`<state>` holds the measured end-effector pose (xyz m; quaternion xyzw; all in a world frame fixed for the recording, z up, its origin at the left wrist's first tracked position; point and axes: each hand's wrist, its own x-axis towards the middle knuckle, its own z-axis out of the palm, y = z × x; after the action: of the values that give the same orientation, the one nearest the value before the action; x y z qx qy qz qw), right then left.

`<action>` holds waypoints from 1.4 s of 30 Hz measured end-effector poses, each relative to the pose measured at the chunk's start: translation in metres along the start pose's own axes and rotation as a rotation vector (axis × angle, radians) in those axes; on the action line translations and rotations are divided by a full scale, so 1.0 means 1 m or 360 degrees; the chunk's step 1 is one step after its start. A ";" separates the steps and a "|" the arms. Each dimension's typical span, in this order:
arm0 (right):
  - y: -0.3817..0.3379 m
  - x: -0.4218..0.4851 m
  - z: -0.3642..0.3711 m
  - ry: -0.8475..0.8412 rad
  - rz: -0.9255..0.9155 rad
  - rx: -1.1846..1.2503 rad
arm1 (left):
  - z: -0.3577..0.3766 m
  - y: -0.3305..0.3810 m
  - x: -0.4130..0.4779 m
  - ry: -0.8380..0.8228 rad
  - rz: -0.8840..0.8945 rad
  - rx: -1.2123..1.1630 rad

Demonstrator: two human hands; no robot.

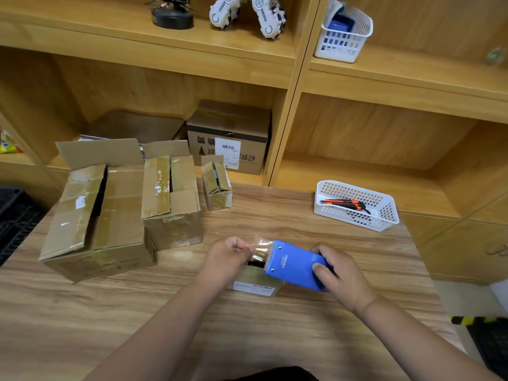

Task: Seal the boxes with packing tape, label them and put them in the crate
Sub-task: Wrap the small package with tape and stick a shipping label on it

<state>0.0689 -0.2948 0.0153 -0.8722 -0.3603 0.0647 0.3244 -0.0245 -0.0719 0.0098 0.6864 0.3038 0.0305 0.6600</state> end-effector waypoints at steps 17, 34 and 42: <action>-0.014 0.054 0.024 -0.0032 0.0733 0.0558 | -0.044 -0.009 0.025 0.0254 -0.0304 -0.0300; -0.035 0.079 0.040 -0.0372 0.0509 -0.0539 | -0.040 -0.057 0.047 0.0328 -0.0556 -0.0371; -0.019 0.075 0.045 -0.0234 0.0646 -0.0257 | -0.030 -0.062 0.045 0.0371 -0.0661 -0.0680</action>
<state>0.0972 -0.2117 0.0007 -0.9429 -0.2041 0.1631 0.2066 -0.0244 -0.0286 -0.0600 0.4474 0.4978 0.0367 0.7421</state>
